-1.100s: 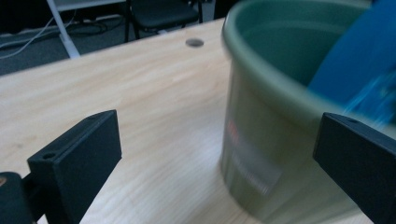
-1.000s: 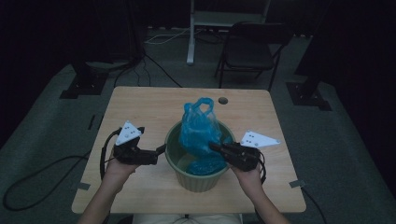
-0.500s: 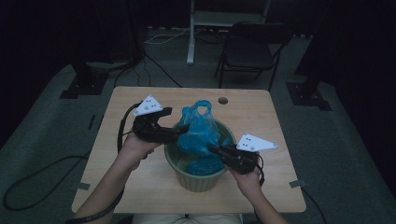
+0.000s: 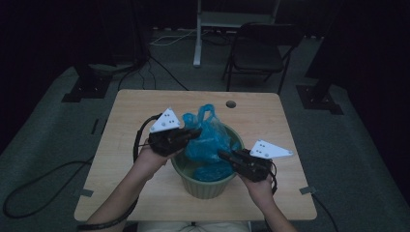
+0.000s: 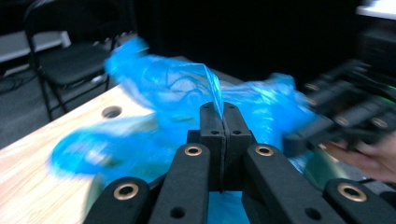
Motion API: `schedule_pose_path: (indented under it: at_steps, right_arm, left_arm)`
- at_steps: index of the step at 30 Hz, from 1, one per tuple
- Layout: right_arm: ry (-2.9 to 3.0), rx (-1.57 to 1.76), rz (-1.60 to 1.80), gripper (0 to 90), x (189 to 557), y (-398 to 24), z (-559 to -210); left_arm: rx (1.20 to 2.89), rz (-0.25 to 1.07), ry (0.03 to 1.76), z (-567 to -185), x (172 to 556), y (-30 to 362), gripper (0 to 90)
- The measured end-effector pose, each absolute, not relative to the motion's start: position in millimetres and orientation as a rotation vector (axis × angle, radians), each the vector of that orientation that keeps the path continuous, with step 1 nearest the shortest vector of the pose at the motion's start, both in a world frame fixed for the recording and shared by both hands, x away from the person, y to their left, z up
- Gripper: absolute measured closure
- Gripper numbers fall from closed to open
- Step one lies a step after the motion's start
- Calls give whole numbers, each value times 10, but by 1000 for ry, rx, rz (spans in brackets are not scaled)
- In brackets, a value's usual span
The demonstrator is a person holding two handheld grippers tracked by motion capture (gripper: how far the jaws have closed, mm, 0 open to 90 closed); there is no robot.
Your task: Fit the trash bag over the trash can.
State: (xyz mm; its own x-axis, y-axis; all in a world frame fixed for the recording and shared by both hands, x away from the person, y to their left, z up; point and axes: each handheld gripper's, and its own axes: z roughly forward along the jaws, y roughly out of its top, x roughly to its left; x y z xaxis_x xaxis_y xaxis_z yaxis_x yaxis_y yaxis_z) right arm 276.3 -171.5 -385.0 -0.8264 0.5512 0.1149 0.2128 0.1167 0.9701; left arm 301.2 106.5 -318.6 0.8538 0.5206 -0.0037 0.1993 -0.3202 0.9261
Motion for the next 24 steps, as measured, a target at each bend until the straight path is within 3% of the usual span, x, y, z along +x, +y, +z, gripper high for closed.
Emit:
schedule_pose_path:
  at_steps: [1,4,9,15,18,24]
  right_arm:
    - [2113,775,1775,721,2746,-1753,-3845]
    - [2094,825,1809,647,2706,-1885,-3832]
    - [2060,894,1815,574,2629,-2111,-3795]
    - [1998,983,1838,521,2655,-2344,-3642]
    - [2017,944,1875,489,2711,-2292,-3484]
    - [2254,771,1836,408,2940,-1785,-3232]
  left_arm:
    - [1903,364,526,-3193,2953,1075,900]
    - [1877,327,461,-3222,2792,1120,900]
    - [1891,338,369,-3319,2449,1142,900]
    - [1926,296,333,-3460,2309,1116,900]
    - [1924,274,333,-3480,2332,1094,900]
    - [1939,262,319,-3508,2351,1063,900]
